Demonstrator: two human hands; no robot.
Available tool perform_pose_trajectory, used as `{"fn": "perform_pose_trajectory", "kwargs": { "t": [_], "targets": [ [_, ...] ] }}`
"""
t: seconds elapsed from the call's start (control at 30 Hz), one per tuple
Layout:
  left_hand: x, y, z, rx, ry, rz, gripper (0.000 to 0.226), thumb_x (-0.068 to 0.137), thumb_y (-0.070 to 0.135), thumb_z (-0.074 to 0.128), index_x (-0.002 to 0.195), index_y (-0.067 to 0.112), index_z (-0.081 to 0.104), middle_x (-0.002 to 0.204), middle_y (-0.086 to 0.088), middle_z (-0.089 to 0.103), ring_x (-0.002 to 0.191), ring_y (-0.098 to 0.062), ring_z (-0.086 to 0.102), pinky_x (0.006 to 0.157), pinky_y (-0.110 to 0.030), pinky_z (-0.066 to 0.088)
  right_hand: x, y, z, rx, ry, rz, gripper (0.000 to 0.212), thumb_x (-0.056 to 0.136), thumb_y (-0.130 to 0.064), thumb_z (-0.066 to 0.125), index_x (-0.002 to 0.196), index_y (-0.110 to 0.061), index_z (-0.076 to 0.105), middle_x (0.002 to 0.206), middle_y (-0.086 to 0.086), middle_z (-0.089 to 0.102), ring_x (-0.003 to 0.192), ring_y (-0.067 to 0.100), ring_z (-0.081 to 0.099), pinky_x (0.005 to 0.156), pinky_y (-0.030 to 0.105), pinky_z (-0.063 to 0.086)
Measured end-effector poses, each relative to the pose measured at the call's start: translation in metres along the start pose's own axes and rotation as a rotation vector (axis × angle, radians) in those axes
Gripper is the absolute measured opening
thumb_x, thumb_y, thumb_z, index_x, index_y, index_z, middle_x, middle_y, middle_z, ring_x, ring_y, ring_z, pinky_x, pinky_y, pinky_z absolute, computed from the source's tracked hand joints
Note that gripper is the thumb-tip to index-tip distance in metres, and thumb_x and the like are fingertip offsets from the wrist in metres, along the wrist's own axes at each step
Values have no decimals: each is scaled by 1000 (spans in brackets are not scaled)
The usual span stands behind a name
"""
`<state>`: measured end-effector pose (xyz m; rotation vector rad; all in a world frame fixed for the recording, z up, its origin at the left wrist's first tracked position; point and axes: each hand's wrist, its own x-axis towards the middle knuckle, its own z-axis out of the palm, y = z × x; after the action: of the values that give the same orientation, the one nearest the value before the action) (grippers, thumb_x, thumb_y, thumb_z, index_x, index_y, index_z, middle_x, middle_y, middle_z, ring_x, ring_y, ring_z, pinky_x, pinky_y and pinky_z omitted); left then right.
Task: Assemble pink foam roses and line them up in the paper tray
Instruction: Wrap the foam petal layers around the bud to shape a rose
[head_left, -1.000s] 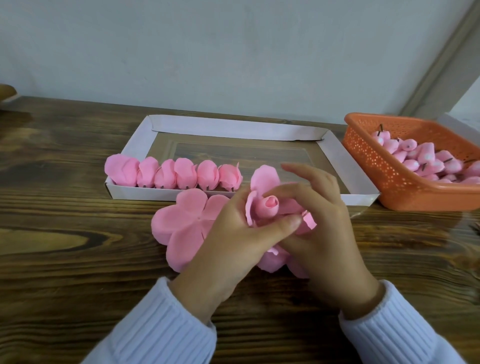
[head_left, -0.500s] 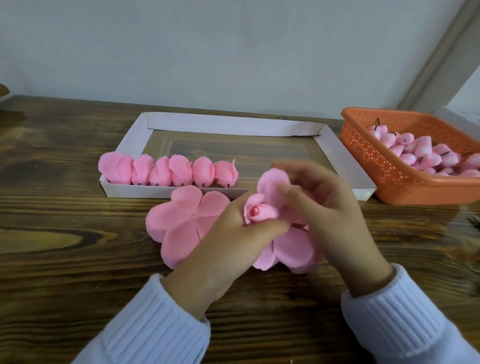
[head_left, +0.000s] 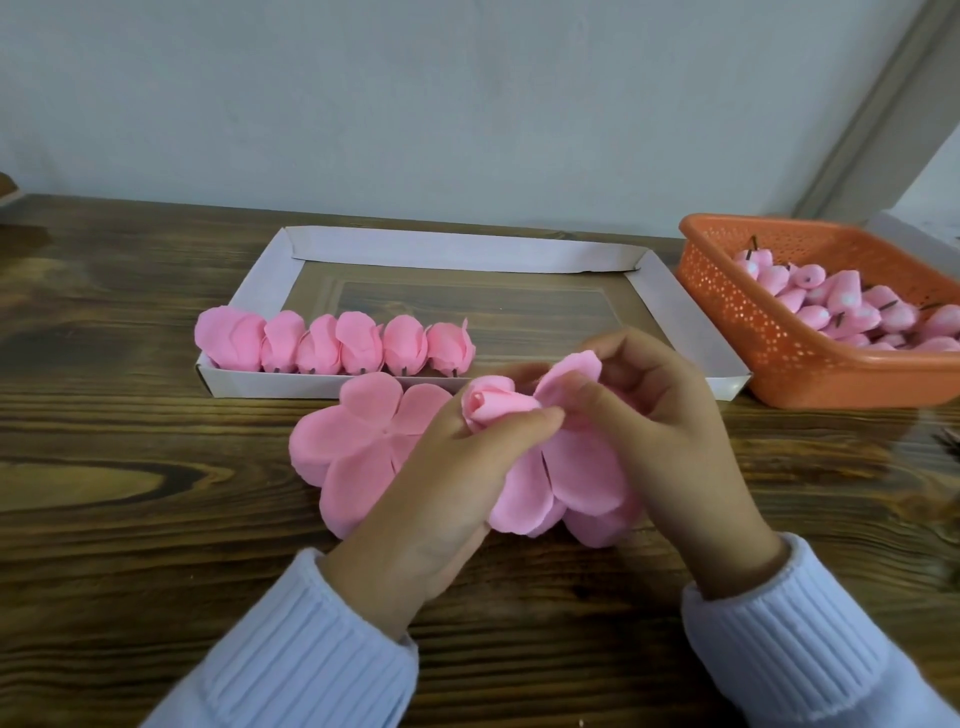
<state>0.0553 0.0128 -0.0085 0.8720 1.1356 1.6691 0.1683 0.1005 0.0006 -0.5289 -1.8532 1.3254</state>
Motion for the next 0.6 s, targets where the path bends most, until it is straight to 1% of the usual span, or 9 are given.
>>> {"fn": "perform_pose_trajectory", "kwargs": {
  "t": [0.07,0.13,0.2,0.3,0.4,0.47,0.5,0.53,0.6],
  "targets": [
    [0,-2,-1,42,15,14,2,90,-1,56,89,1,56,74,-2,59,70,0,60,63,-9,48,0,1,-1,-46,4,-31,6,89,-4,65,84,-8,64,81,-1,73,76,12,68,64,23,51],
    [0,-4,-2,107,31,3,6,90,1,58,92,-4,58,81,-4,61,76,-2,61,67,-10,48,0,1,-3,-119,-15,-71,8,88,-7,68,83,-14,66,83,0,72,77,14,66,66,26,52],
    [-1,-3,-2,175,14,-2,4,89,5,60,91,6,64,79,3,64,75,3,61,66,-6,47,0,1,-3,-158,-31,-111,9,86,-7,70,83,-15,69,82,-2,71,76,11,65,67,24,50],
    [-3,-1,-3,212,-27,10,20,90,11,63,80,26,71,70,15,68,72,10,62,63,-4,45,0,0,-3,-141,-60,-147,7,83,-9,72,83,-15,72,79,-3,71,74,8,64,67,21,48],
    [-2,-2,-3,223,-76,2,13,79,24,63,84,30,72,78,7,71,84,-2,66,77,-14,51,1,1,-4,-143,-53,-157,12,82,-8,73,81,-20,73,79,-4,72,75,10,66,67,22,50],
    [-2,-2,-3,218,-97,1,11,77,23,63,81,31,70,68,13,64,76,-1,61,76,-17,49,1,1,-5,-145,-37,-157,12,82,-9,73,80,-21,73,79,-3,73,76,13,67,68,28,51],
    [-3,-1,-3,231,-97,9,11,79,22,65,80,32,70,69,15,65,75,2,61,76,-16,49,1,2,-5,-146,-40,-158,10,81,-10,73,81,-21,74,79,-2,73,77,15,67,69,31,52],
    [-2,-2,-4,265,-91,22,11,80,22,66,82,32,70,76,15,69,79,3,64,78,-17,51,1,2,-6,-148,-52,-161,9,81,-11,73,82,-20,74,80,-2,73,78,18,68,70,35,53],
    [0,-3,-3,303,-74,30,17,74,27,65,88,32,71,89,8,73,93,-2,66,88,-26,52,1,2,-6,-159,-87,-171,9,81,-13,72,84,-20,75,83,-2,73,81,20,67,72,35,52]
  ]
}}
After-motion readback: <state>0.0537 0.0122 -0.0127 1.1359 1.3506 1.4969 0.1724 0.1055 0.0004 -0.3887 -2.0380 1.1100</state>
